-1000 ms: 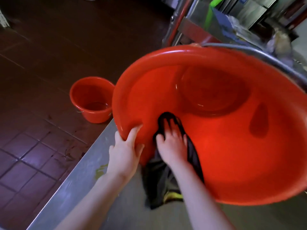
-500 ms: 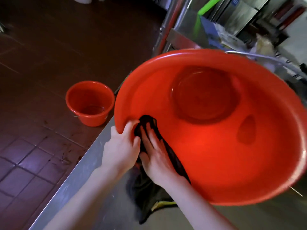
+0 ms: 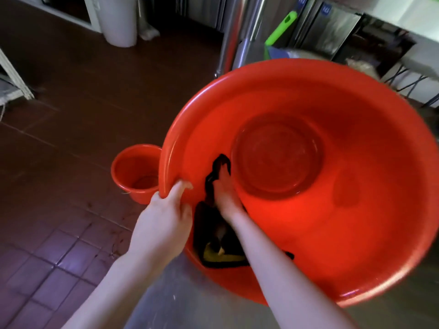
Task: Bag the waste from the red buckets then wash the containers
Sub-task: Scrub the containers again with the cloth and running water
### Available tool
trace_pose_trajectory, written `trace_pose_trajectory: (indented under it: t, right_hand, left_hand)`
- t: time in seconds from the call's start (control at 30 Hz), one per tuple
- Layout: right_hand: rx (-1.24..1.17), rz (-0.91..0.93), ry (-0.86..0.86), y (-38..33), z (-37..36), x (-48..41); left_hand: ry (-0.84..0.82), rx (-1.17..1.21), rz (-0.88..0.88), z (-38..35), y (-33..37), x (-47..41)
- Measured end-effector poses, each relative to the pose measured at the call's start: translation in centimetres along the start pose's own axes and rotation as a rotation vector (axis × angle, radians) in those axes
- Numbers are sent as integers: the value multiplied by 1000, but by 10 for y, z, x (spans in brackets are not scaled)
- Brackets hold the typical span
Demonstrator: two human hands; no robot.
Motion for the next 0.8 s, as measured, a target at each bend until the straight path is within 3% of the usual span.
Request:
trace_pose_trajectory:
  t: [0.17,0.27,0.33,0.4,0.6,0.7,0.8]
  right_hand:
    - [-243,214,107,-80,16,15]
    - [-556,147,222,-96,51,-10]
    - [-630,74,322,-97,75,-25]
    - [-549,59,343,-101,80,-30]
    - [-44,263,-68,-84,-10,21]
    - [24,301,-161,-80,-14,42]
    - [-97,311,-104,-109,9,41]
  left_hand:
    - [-34,-1,-93,13,20,5]
    - [-65,14,-214,17,35,11]
    - [-110,17,-242,16,37,10]
    - [-142,32,-251,19,38,5]
    - [-125,173,-168,30,25,-1]
    - [-122,157,-150,31,19,-5]
    - [-175,176,-193,32,24,-7]
Point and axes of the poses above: each hand's wrist, its own x-axis away from the middle knuckle, its own z-axis out of the back of the hand, y = z × x, the point moved 9 cm from there along -x, towards the middle knuckle, and after that the axes turned 11 degrees about x, right-handed, at the moved point
